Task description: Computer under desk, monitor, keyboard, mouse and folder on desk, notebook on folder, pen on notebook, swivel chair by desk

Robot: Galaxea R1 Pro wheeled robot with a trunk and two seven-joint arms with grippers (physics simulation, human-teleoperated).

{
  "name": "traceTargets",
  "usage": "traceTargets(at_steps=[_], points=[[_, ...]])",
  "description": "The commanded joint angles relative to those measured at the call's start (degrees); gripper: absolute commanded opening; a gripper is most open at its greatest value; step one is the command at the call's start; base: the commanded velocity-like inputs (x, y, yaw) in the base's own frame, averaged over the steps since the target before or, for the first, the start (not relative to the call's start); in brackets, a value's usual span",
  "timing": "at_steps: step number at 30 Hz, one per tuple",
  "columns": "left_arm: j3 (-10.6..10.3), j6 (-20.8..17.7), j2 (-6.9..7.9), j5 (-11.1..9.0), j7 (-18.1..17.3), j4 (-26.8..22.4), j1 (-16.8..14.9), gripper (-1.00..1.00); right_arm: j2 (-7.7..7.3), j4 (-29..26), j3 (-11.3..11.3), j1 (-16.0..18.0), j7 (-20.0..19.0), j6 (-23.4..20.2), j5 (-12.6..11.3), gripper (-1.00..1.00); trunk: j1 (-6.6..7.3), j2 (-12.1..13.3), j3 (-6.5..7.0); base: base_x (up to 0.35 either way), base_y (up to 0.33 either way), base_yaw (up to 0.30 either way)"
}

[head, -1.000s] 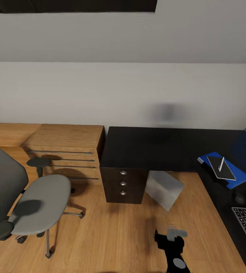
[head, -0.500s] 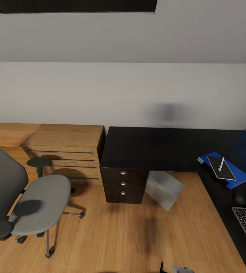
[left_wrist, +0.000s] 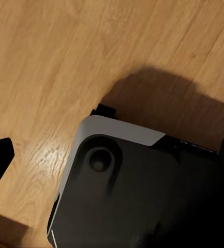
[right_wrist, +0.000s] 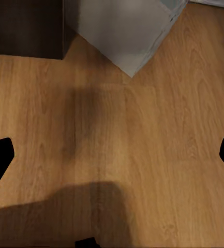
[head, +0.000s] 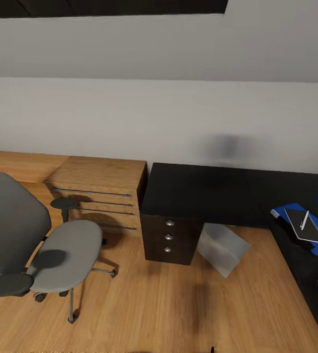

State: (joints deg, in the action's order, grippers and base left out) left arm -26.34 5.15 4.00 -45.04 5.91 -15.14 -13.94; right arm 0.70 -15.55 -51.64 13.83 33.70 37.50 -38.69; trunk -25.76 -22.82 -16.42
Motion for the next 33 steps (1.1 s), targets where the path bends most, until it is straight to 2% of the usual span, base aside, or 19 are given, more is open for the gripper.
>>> traceTargets(at_steps=[1,9,16,24,29,33], points=[[-0.5,0.2,0.04,-0.4,0.4,-0.1,0.0,1.00,-0.05,0.1,-0.5,0.1,-0.2,0.2,-0.3,1.00,-0.03,-0.1,-0.13,0.000,0.000,0.255],[-0.3,0.5,0.04,-0.5,0.6,0.0,0.0,1.00,-0.23,1.3,0.3,0.1,-4.7,0.2,-0.6,1.00,-0.03,-0.1,-0.38,0.000,0.000,0.258],[-0.2,2.3,-0.02,-0.7,0.8,0.3,0.0,1.00,-0.21,1.8,0.7,0.1,-5.6,0.2,-0.7,1.00,-0.03,-0.1,-0.63,0.000,0.000,0.260],[-0.1,2.5,0.04,-0.7,0.8,0.4,0.0,1.00,-0.26,2.6,0.8,0.1,-5.8,0.2,-0.7,1.00,-0.03,-0.1,-0.94,0.000,0.000,0.254],[-0.2,2.5,-0.04,-0.7,0.8,0.4,0.0,1.00,-0.29,3.6,0.8,0.1,-6.8,0.3,-0.5,1.00,-0.03,-0.1,-1.04,0.000,0.000,0.082],[-0.3,2.5,-0.05,-0.7,0.8,0.4,0.0,1.00,-0.34,3.9,0.7,0.1,-9.3,0.2,-0.4,1.00,-0.03,-0.1,-1.04,0.000,0.000,0.007]])
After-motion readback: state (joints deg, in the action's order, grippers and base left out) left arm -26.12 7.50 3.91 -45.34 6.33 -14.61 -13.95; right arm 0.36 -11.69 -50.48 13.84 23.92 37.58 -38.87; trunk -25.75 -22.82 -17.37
